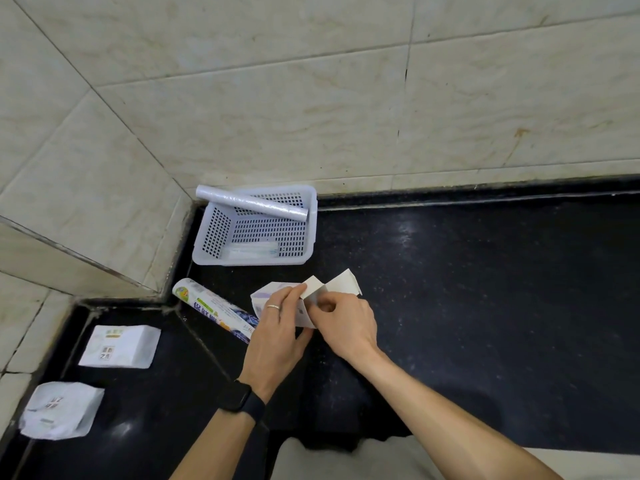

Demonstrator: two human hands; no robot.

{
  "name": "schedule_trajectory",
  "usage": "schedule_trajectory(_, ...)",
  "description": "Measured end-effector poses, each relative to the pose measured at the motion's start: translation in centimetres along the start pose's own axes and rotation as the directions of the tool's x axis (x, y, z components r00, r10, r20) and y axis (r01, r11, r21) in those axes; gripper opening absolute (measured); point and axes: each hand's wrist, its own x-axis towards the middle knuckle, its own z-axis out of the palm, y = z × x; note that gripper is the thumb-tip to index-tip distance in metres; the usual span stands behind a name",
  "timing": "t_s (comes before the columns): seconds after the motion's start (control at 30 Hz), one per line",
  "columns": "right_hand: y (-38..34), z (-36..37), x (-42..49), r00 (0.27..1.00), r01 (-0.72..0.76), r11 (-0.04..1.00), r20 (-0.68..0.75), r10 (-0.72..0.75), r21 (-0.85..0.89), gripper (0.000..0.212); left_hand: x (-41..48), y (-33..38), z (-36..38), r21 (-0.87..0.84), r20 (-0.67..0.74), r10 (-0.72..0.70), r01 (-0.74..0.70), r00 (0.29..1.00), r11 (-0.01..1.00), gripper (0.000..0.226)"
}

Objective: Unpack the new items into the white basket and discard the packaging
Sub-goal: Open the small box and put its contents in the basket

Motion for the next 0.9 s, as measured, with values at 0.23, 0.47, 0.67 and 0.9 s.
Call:
schedule_trajectory(0.23, 3.2, -2.2, -0.9, 0.983, 0.15, 0.988, -0.116, -0.143, 0.048, 0.029, 0.0, -1.1, -0.6, 0.035, -0.026, -0.025, 0.026, 0.999, 0.999, 0.081)
schedule_trajectory(0.47, 4.4, -2.9, -0.4, 1.0, 0.022, 0.976, -0.003, -0.022, 0.215, 0.045, 0.9, -0.8, -1.0, 0.174, -0.059, 0.125, -0.113, 0.99, 0.978, 0.075)
schedule_trajectory(0.67, 4.4, -2.2, 0.0, 0.995, 0.016, 0.891, 0.08, -0.059, 0.453, 0.067, 1.8, -0.6, -1.2, 0.26, -0.069, 0.238, -0.213, 0.969, 0.942, 0.071)
schedule_trajectory(0.9, 4.7, -2.1, 0.5, 0.994, 0.11, 0.932, -0.033, -0.105, 0.347, 0.033, 2.5, -0.6, -1.4, 0.279, -0.076, 0.285, -0.254, 0.956, 0.926, 0.067)
